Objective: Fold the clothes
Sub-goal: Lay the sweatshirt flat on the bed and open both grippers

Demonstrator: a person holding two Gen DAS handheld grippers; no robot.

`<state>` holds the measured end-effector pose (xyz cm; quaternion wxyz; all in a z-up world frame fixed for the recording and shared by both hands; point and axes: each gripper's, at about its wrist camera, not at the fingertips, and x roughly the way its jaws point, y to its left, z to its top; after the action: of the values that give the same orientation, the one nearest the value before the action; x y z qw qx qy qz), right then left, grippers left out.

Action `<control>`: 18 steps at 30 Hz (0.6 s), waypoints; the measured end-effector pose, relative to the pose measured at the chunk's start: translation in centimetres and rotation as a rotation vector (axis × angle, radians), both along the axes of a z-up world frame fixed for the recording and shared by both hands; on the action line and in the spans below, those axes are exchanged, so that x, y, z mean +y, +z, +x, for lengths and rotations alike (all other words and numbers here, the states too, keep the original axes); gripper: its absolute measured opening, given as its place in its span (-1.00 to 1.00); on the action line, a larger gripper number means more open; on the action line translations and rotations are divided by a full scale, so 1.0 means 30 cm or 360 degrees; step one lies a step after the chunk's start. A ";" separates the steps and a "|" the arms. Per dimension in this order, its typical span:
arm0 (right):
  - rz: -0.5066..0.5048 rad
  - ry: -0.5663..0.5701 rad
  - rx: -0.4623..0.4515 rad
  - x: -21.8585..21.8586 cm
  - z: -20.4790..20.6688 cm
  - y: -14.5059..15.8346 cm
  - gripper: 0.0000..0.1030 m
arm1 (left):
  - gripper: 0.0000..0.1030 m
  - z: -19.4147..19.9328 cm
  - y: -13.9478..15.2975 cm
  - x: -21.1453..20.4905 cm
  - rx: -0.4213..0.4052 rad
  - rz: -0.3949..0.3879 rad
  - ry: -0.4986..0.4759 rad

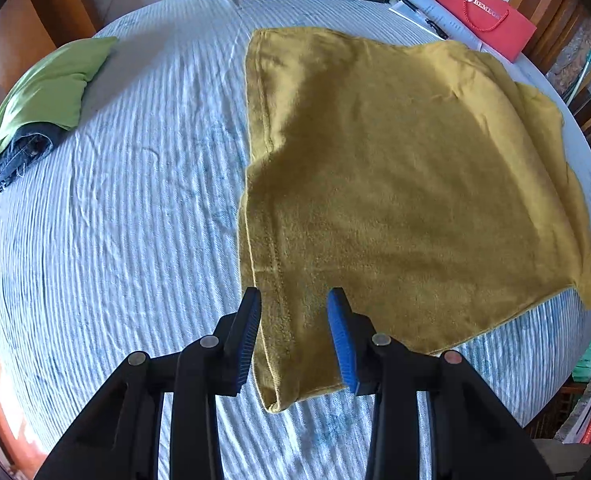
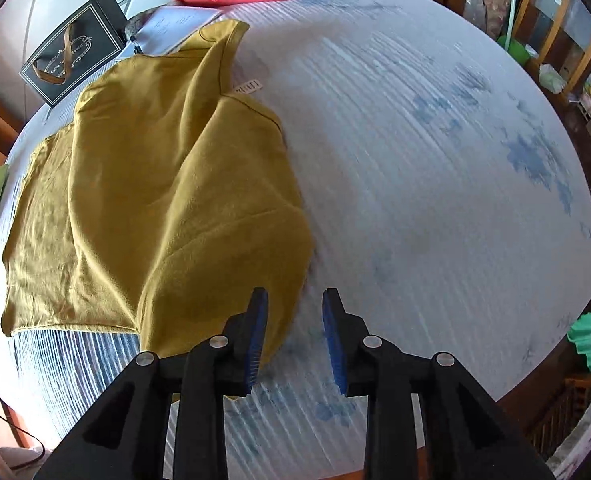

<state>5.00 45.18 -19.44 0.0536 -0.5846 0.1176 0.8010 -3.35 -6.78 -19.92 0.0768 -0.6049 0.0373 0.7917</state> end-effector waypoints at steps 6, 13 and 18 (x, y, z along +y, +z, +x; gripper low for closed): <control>-0.0024 0.0087 -0.0056 -0.086 -0.007 -0.053 -0.42 | -0.31 0.035 -0.056 0.055 -0.0050 -0.0012 -0.0059; 0.0362 0.0257 -0.0059 -0.204 0.015 -0.051 -0.99 | -0.31 0.044 -0.082 0.081 -0.0067 -0.0075 -0.0096; 0.0671 0.0098 -0.0171 -0.094 0.077 -0.017 -0.99 | -0.31 0.050 -0.083 0.073 -0.0059 -0.0058 -0.0113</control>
<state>7.31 42.35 -19.96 0.1564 -0.6056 -0.0735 0.7768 -1.84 -4.58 -22.39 0.0945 -0.6191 0.0716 0.7763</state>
